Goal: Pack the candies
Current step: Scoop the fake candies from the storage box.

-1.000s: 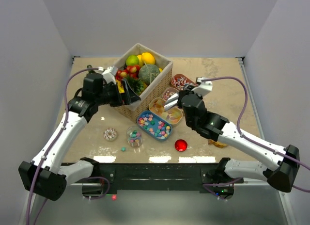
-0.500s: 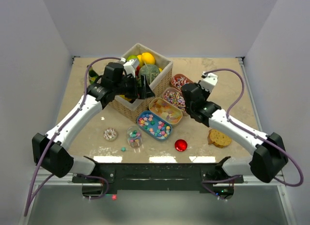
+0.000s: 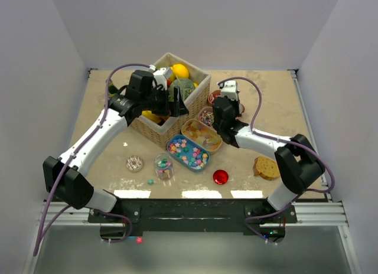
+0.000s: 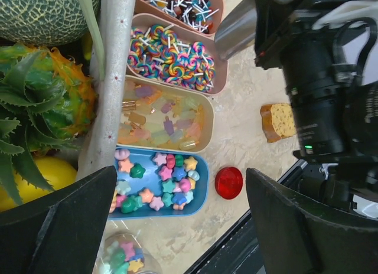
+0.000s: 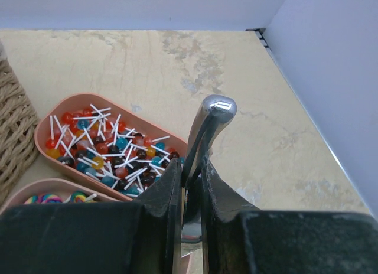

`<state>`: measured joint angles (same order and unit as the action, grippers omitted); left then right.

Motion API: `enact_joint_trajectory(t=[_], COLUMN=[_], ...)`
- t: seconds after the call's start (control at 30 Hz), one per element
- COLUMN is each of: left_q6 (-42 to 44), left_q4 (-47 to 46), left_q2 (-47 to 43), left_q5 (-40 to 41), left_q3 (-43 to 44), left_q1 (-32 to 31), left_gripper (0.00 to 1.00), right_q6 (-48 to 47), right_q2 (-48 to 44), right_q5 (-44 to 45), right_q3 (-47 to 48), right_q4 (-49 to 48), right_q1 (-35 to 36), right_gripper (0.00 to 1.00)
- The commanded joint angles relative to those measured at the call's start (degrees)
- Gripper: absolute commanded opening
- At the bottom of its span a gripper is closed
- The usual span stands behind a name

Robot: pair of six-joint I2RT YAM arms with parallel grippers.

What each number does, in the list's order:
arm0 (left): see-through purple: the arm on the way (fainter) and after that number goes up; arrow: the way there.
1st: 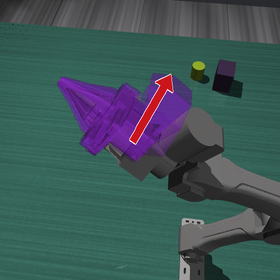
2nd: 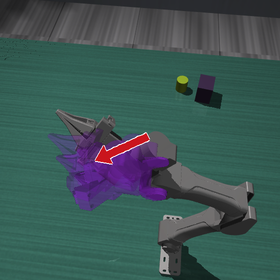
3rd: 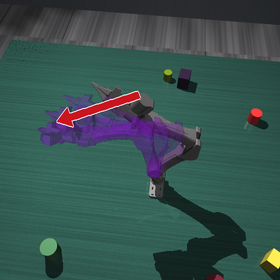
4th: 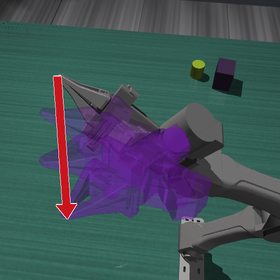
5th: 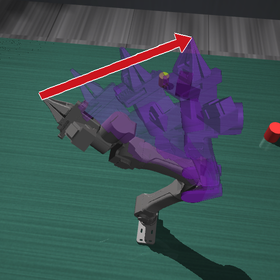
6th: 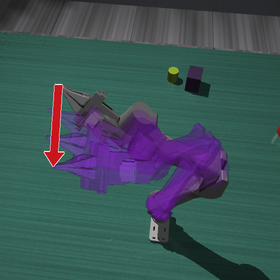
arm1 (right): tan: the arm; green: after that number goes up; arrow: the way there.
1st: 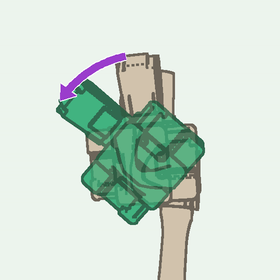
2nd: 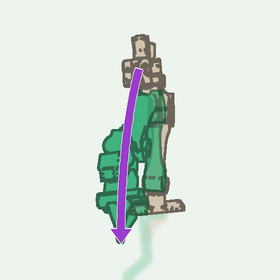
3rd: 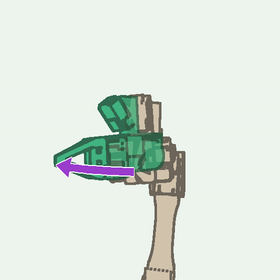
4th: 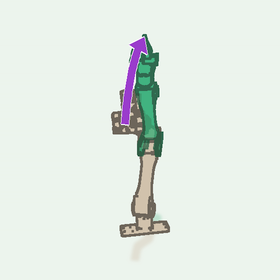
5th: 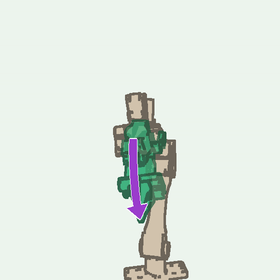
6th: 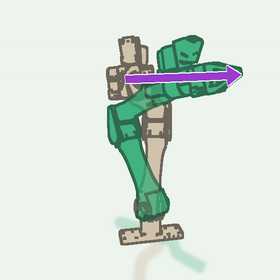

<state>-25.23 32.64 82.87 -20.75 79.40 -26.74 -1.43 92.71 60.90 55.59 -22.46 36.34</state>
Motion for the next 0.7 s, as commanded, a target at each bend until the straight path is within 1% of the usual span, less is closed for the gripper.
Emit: enact_joint_trajectory(t=[0.0, 0.13, 0.3, 0.47, 0.67], left_q6=[1.16, -0.16, -1.22, -0.70, -0.08], left_q4=[0.49, -0.82, -2.14, -1.88, -0.74], left_q2=[-0.60, -1.92, -2.54, -2.19, -1.57], left_q5=[-0.42, -4.98, -8.69, -8.69, -6.58], left_q3=[4.36, 3.58, 2.43, 1.99, 1.82], left_q1=[1.25, 5.02, 7.93, 8.64, 8.72], left_gripper=[0.95, 0.95, 0.96, 0.96, 0.95], right_q6=[-13.59, -15.26, -14.04, -11.05, -9.03], right_q2=[0.98, 1.60, 1.77, 1.95, 2.92], right_q5=[-2.53, -4.91, -6.76, -6.59, -6.15], right_q3=[-0.48, -1.19, -2.24, -4.09, -4.88], right_q4=[-13.66, -14.37, -12.88, -11.73, -10.33], right_q1=[-0.74, -1.09, -1.18, -1.71, -2.32], right_gripper=[0.00, 0.00, 0.00, 0.00, 0.00])
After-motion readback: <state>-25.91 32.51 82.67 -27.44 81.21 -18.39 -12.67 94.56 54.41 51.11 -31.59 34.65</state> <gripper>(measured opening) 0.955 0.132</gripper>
